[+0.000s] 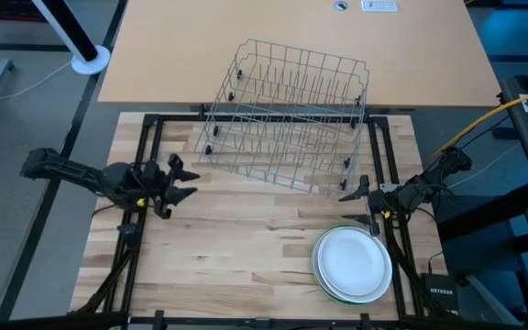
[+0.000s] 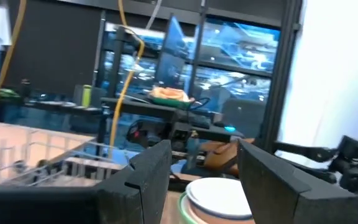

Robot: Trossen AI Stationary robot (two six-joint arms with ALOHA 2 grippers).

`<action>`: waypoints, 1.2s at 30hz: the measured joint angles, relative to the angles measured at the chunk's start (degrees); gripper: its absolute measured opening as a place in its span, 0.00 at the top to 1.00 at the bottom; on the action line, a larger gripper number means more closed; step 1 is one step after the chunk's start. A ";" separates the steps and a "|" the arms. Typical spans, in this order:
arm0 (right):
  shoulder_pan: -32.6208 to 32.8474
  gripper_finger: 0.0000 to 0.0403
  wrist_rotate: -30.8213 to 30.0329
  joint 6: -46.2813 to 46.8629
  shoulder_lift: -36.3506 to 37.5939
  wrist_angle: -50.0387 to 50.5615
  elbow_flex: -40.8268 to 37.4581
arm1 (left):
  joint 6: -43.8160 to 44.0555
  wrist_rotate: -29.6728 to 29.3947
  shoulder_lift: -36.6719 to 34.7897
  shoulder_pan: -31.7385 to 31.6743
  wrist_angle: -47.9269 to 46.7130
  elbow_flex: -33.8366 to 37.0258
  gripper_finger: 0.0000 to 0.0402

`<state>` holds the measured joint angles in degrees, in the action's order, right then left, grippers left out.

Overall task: Sort dishes
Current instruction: Put the white plate into the gray dishwasher rack

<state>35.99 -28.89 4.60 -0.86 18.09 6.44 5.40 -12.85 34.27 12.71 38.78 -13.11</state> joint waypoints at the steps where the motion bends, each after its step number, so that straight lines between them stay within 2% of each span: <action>1: -0.01 0.39 -0.02 0.00 0.00 0.02 0.01 | -0.02 0.59 3.18 0.00 1.61 -1.13 0.56; 8: -0.01 0.39 -0.02 -0.60 -0.01 -0.06 0.00 | -0.63 4.35 23.66 0.02 2.38 -14.31 0.56; 14: -0.02 0.39 -0.04 -0.59 0.00 -1.05 -0.10 | -9.44 5.38 37.23 -0.07 -3.33 -27.06 0.56; 20: -0.01 0.39 -0.02 1.42 -0.02 -10.83 -0.16 | -11.98 5.34 50.37 -0.11 -9.51 -39.92 0.56; 27: -0.01 0.39 -0.02 7.32 0.00 -22.17 -0.11 | -17.70 5.56 64.15 -0.09 -18.38 -53.15 0.56; 32: -0.02 0.39 -0.12 8.68 0.00 -24.42 -0.09 | -21.43 8.65 72.58 -0.09 -22.40 -61.93 0.56; 36: 0.00 0.39 -3.99 8.73 -0.01 -24.39 -0.08 | -25.98 9.50 78.68 -0.02 -25.35 -68.24 0.56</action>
<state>35.99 -32.88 13.33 -0.88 -6.30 6.36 -20.58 -3.36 112.95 12.69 13.43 -81.36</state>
